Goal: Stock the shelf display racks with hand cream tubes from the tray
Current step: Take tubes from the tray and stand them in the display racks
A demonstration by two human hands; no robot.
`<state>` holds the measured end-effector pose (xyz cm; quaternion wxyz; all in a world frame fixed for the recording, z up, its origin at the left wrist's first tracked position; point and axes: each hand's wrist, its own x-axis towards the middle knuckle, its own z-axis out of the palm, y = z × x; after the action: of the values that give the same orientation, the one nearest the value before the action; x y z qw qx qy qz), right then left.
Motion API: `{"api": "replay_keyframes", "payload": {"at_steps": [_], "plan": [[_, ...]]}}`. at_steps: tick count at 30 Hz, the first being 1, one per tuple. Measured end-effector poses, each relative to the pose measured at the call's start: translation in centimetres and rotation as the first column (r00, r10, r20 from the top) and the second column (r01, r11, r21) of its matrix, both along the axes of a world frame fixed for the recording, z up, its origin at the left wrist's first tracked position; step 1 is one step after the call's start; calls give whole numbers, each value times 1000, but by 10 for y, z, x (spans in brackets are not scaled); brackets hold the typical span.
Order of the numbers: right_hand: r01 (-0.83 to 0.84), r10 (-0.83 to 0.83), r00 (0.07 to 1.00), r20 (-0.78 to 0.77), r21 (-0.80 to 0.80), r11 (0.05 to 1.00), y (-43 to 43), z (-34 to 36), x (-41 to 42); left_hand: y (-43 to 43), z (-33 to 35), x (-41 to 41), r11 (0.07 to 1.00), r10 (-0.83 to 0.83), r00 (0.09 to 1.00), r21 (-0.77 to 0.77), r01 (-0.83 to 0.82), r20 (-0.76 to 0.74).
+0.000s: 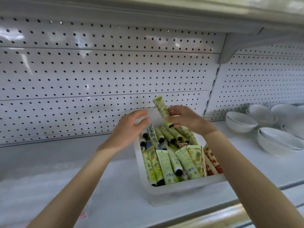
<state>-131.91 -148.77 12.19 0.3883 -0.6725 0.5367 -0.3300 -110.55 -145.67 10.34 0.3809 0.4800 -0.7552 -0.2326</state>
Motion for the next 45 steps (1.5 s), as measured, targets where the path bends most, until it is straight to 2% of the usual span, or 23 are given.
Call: {"api": "replay_keyframes", "payload": {"at_steps": [2,6,10,14,17,18,19,20,21,22,23,24,26,32,38,42,45], "plan": [[-99,94,984,153,25,995,6,6,7,-3,2,-2,1000,23,996,12,-22,-92],[-269,254,938,236,35,962,12,7,15,-3,10,-8,1000,-8,965,-15,4,-262],[-322,296,910,291,44,946,14,7,17,1,17,-13,999,13,916,-41,-32,-400],[-350,312,874,372,38,936,13,9,14,5,21,-16,997,-32,894,-83,-6,-447],[-280,226,859,460,54,958,9,9,9,6,22,-17,996,-34,868,-88,-10,-495],[-196,153,893,423,61,979,8,8,7,6,21,-16,997,-27,857,-72,-11,-514],[-98,76,944,323,53,994,5,5,6,5,21,-15,999,-22,843,-50,-5,-537],[-4,3,991,135,9,1000,3,0,4,6,20,-14,1000,-19,831,-27,5,-557],[62,-70,990,-121,-66,996,-1,-7,1,6,20,-13,1000,-16,823,-11,13,-568],[78,-113,931,-348,-112,991,-5,-15,-2,7,20,-13,1000,-13,821,-2,14,-571],[75,-121,857,-502,-112,991,-8,-23,-5,7,21,-12,1000,-11,822,1,14,-569],[77,-107,806,-583,-77,994,-10,-30,-6,8,21,-11,1000,-11,823,3,16,-568],[86,-71,787,-613,-4,996,-13,-40,-7,9,22,-9,1000,-11,822,5,16,-570],[90,-49,804,-592,39,995,-15,-46,-10,14,21,-3,1000,11,811,14,-4,-585],[87,-11,880,-476,137,987,-11,-39,-10,25,23,12,1000,12,802,-6,-19,-598],[60,-5,955,-298,178,982,-5,-27,-9,37,29,24,999,38,781,-3,-51,-624],[22,-5,996,-87,192,981,0,-11,-2,49,35,36,995,75,760,-5,-102,-646]]}}
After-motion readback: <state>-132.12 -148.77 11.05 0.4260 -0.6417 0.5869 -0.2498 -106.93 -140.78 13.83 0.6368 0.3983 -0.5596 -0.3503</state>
